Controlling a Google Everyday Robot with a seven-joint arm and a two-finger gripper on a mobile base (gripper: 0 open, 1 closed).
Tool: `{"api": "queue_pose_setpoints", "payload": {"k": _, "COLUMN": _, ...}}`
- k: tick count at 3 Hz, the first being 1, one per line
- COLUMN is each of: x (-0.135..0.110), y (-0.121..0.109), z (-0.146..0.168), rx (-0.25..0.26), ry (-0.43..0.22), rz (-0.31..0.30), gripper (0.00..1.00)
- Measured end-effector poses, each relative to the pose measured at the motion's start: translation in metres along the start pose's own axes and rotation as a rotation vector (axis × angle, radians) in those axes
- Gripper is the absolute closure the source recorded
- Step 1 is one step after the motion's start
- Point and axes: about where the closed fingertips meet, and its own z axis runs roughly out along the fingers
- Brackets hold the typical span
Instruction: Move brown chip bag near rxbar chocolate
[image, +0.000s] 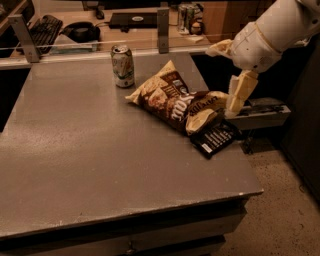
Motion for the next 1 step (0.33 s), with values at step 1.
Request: {"api": "queue_pose_setpoints", "payload": {"k": 1, "x": 0.0117, "y": -0.0088, "z": -0.0511, "rx": 0.119, "ry": -0.007, "rz": -0.002, "gripper": 0.00}}
